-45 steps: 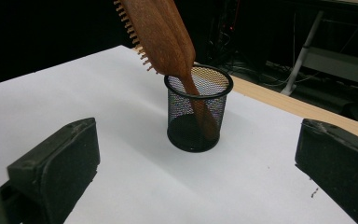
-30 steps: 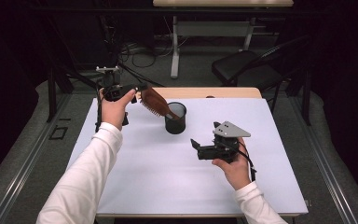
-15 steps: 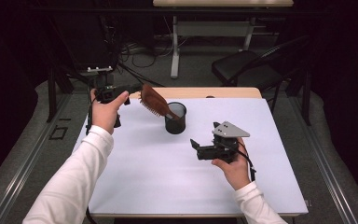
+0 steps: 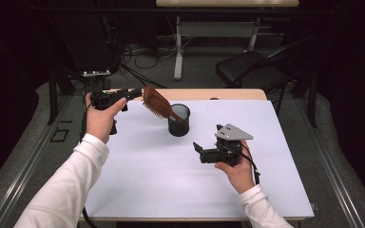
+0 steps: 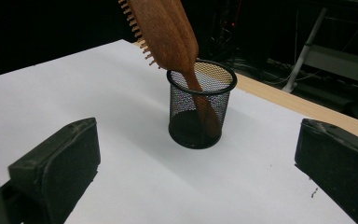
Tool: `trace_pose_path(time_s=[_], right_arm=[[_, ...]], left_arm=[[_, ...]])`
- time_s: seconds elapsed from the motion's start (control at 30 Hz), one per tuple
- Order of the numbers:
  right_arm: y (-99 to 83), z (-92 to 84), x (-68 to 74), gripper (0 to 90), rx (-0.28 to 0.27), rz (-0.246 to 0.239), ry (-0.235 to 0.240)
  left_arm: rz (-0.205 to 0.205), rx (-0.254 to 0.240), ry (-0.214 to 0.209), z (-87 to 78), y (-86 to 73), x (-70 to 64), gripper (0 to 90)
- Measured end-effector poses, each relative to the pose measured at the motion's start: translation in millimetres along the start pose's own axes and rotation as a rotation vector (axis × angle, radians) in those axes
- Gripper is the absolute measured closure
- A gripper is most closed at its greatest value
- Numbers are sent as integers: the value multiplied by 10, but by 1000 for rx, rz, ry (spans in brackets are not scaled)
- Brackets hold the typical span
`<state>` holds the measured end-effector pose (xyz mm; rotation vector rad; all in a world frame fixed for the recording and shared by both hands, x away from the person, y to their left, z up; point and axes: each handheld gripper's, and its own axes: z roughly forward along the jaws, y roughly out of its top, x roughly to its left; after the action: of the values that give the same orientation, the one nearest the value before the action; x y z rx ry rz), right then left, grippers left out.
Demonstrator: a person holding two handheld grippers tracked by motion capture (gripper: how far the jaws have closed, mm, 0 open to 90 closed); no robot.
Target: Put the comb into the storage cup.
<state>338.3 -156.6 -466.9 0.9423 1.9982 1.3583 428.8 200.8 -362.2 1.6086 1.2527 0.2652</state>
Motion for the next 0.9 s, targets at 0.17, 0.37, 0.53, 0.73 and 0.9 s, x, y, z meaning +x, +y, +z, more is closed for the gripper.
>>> trace_pose_path(time_s=[0.17,0.37,0.53,0.73,0.9], right_arm=[[10,-2,7,0,9,3,7],[33,-23,14,0,17,6,12],[52,-52,40,0,26,-3,17],[72,-103,47,0,37,12,36],[77,-144,48,0,50,21,38]], left_arm=[[38,20,-21,-64,-45,-23,328],[83,30,-50,-112,-134,-73,220],[114,33,-65,-154,-214,-96,170],[138,40,-95,-189,-332,-88,130],[129,33,-118,-226,-444,-32,44]])
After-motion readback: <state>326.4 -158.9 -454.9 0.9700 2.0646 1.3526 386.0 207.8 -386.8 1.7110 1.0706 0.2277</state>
